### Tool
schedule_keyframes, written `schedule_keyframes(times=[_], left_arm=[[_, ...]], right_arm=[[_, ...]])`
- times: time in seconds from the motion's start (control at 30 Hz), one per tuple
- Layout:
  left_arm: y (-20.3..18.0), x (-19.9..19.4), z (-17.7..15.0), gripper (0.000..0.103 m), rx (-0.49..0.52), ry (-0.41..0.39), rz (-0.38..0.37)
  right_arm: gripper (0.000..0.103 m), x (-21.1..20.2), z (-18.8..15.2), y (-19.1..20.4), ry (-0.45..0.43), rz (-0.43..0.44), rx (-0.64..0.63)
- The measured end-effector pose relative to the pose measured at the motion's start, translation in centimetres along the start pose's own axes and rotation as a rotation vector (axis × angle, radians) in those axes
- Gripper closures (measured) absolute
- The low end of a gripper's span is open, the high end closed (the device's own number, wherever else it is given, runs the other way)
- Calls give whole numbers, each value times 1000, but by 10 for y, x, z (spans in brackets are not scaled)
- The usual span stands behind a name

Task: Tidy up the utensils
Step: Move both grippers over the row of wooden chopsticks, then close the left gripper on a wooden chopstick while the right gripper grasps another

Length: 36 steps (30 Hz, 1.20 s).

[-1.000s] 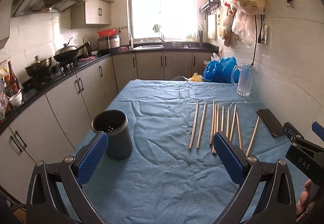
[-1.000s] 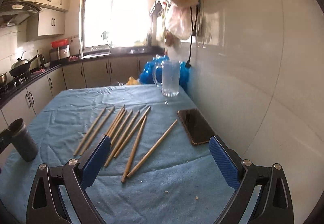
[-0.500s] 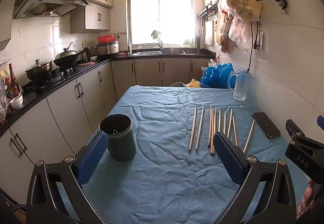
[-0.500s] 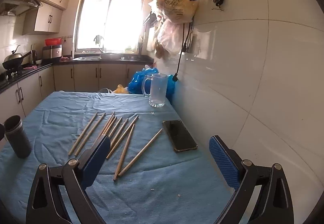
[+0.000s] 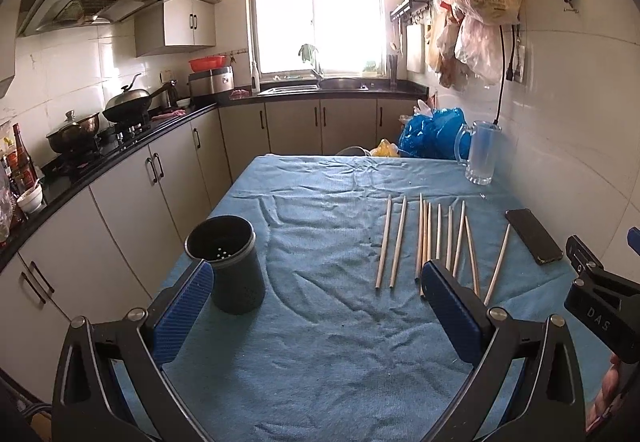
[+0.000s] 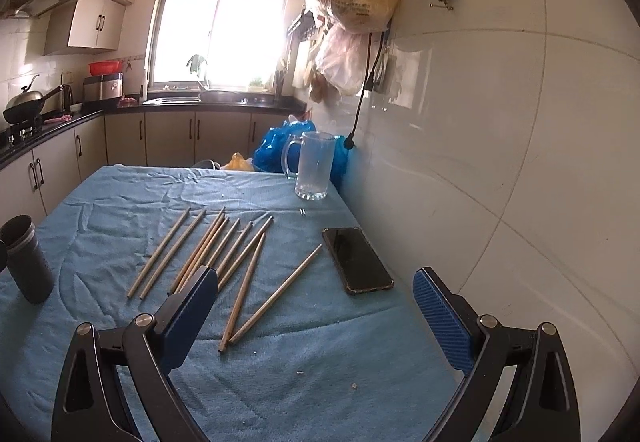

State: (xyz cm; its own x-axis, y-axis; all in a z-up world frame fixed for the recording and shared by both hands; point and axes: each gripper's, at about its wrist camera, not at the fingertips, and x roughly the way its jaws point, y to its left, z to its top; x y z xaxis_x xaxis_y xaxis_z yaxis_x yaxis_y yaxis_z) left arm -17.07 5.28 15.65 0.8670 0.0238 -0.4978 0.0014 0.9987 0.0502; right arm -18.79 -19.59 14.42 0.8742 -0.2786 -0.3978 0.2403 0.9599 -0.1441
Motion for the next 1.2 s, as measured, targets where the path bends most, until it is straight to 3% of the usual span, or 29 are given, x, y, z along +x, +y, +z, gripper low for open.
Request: schedule_keyframes(times=[0.27, 0.53, 0.83, 0.87, 0.93, 1.03, 1.2], left_arm=[[-9, 18, 19, 0, 6, 36, -9], [-15, 47, 64, 0, -16, 96, -82], [-42, 132, 96, 2, -72, 232, -170], [-45, 144, 96, 4, -75, 257, -169], [-52, 170, 92, 21, -84, 319, -169], [-59, 211, 82, 31, -120, 414, -171], [-69, 256, 65, 35, -138, 473, -143]], right_arm=[[3, 23, 1, -7, 55, 21, 21], [3, 57, 7, -42, 134, 74, 102], [4, 114, 8, -69, 294, 266, 191], [7, 123, 7, -70, 318, 282, 200], [13, 138, 5, -69, 356, 303, 209], [25, 164, -1, -66, 424, 341, 223], [38, 198, -8, -63, 503, 394, 270]])
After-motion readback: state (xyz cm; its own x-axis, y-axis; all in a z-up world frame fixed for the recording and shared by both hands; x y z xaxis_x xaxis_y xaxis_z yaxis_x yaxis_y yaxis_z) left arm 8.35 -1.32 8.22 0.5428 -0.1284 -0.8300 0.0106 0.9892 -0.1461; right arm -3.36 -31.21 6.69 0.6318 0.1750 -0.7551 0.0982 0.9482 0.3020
